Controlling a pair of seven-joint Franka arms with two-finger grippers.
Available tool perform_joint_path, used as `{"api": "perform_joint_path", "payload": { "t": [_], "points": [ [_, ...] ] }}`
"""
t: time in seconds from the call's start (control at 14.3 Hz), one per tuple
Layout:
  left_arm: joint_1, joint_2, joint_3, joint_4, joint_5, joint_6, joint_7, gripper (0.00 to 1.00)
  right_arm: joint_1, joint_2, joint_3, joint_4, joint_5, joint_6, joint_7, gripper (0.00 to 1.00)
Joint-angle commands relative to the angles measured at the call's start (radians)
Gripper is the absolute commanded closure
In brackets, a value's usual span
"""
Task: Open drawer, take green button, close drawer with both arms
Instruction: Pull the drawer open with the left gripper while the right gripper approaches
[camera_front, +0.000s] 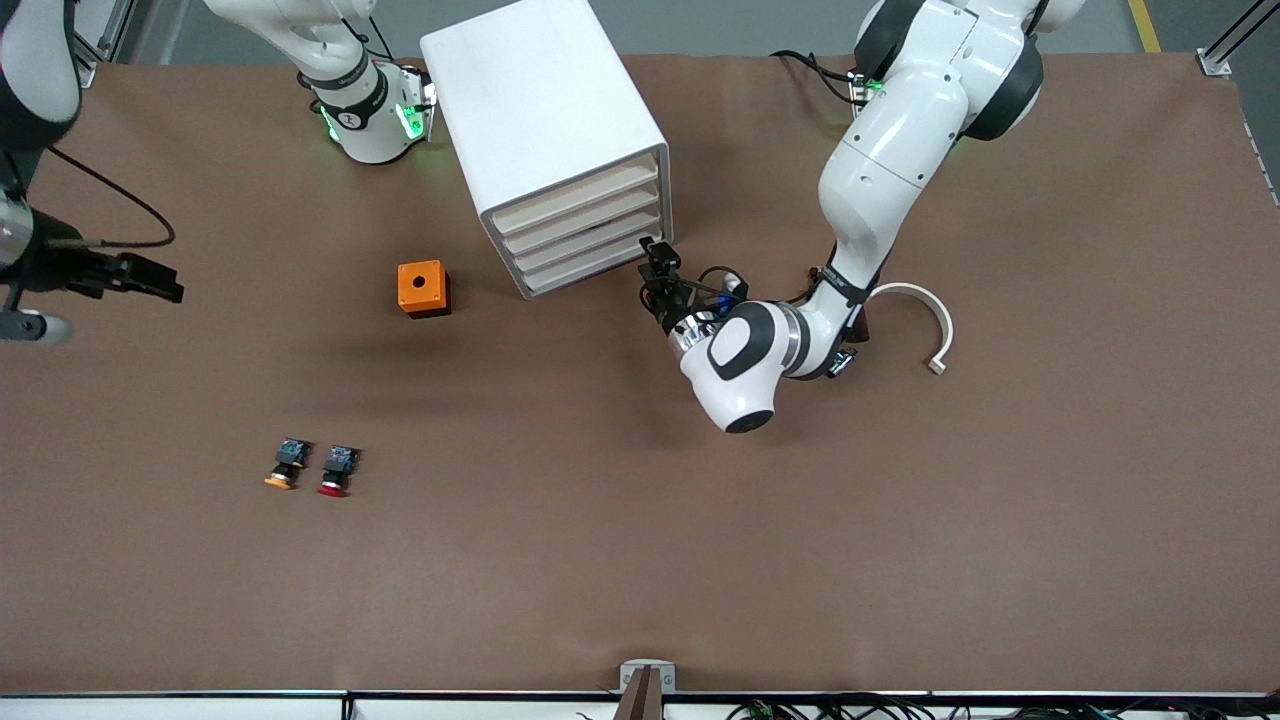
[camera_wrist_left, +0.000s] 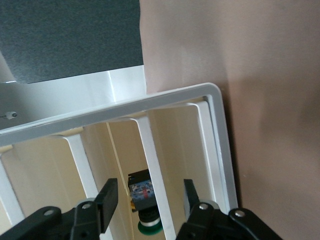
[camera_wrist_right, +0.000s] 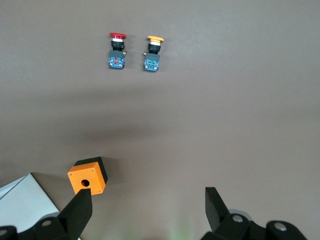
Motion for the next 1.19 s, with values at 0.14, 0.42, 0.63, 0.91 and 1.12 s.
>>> {"api": "perform_joint_path", "payload": {
  "t": [0.14, 0.42, 0.63, 0.91, 1.12],
  "points": [
    [-0.026, 0.028, -0.007, -0.001, -0.025, -0.013, -0.056, 0.40, 0.006, 0.013, 0.005, 0.046, -0.026, -0.029, 0.013, 0.00],
    [-0.045, 0.037, -0.033, -0.003, -0.032, -0.013, -0.087, 0.52, 0.035, 0.010, 0.008, 0.043, -0.012, -0.035, 0.123, 0.00],
    [-0.065, 0.041, -0.036, -0.012, -0.032, -0.013, -0.088, 0.62, 0.070, 0.007, 0.009, 0.042, -0.006, -0.061, 0.317, 0.00],
    [-0.071, 0.051, -0.036, -0.016, -0.032, -0.013, -0.090, 0.80, 0.171, -0.013, 0.009, 0.043, 0.070, -0.063, 0.592, 0.00],
    [-0.069, 0.055, -0.036, -0.015, -0.043, -0.013, -0.096, 0.90, 0.288, -0.014, 0.009, 0.037, 0.070, -0.047, 0.812, 0.00]
  ]
}}
